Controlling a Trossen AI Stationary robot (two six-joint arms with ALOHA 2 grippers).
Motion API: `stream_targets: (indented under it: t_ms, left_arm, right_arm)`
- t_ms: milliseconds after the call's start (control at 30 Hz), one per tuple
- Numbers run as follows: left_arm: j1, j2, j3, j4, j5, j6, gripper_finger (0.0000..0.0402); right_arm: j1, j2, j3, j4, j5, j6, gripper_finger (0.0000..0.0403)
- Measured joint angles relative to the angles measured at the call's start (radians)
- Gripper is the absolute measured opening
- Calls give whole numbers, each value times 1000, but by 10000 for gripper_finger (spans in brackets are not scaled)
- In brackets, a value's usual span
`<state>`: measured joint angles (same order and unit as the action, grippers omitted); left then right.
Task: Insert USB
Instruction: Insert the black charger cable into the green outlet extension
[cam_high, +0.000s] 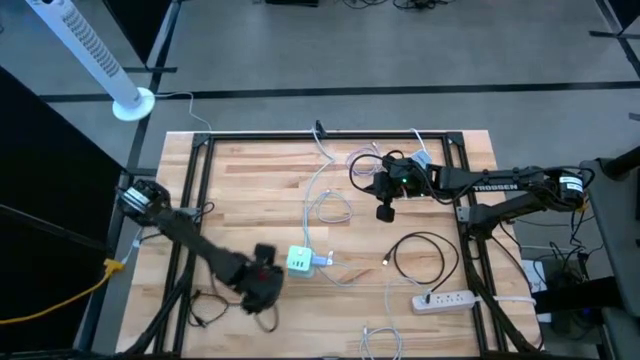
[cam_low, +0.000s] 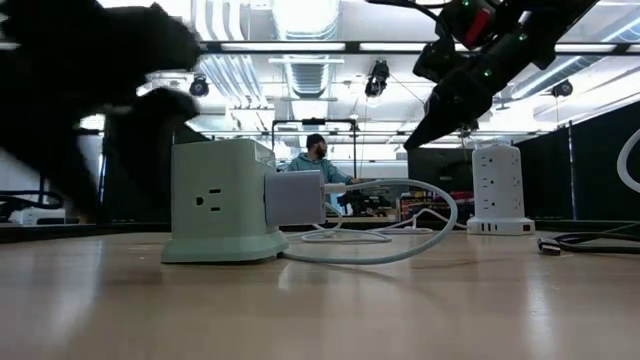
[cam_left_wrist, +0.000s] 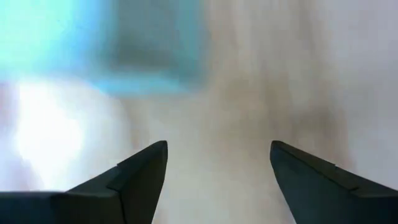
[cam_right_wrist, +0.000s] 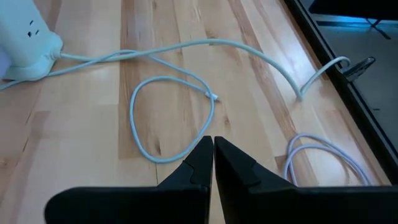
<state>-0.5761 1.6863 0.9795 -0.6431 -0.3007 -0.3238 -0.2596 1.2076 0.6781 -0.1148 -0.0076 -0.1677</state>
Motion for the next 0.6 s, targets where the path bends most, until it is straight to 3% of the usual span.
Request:
stream_targets:
  t_ms: [100,267,400,600]
  left_arm:
    - [81,-2,59,-21,8,14,274]
    - [121,-3,73,-166,286,-105,274]
    - [57,-4,14,-194,505,-240,274]
    - [-123,-3,-44,-128,554,-381,274]
  right_arm:
    - [0,0,0,-22,0,15,0]
    - [0,1,-1,-70,0,18,0]
    - [0,1,-6,-67,0,10,0]
    - [0,1,-13,-59,2,-34,0]
